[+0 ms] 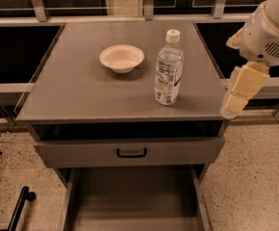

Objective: Place blue plastic bottle into middle drawer

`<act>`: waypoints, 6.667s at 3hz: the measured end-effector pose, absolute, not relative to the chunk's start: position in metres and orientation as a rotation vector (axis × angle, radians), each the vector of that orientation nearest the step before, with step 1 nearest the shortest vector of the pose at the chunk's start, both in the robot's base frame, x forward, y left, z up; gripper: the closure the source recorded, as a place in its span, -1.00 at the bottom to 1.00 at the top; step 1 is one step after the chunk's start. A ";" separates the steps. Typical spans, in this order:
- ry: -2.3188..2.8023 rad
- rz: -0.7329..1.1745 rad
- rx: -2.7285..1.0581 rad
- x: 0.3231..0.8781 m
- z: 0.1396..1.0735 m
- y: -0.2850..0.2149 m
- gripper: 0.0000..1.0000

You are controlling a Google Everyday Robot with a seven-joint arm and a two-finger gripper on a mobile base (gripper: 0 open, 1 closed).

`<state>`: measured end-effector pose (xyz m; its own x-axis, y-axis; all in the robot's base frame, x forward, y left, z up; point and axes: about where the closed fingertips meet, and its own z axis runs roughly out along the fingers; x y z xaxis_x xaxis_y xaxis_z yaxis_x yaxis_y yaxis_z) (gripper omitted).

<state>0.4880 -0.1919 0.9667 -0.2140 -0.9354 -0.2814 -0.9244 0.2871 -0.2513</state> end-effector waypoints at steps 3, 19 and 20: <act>2.163 0.121 -1.538 0.547 0.960 -0.163 -1.00; 1.999 0.306 -1.464 0.588 0.975 -0.098 1.00; 1.982 0.316 -1.466 0.588 0.979 -0.101 1.00</act>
Offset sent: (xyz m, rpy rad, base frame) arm 0.0674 0.0293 -0.0053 0.1618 -0.0075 -0.0456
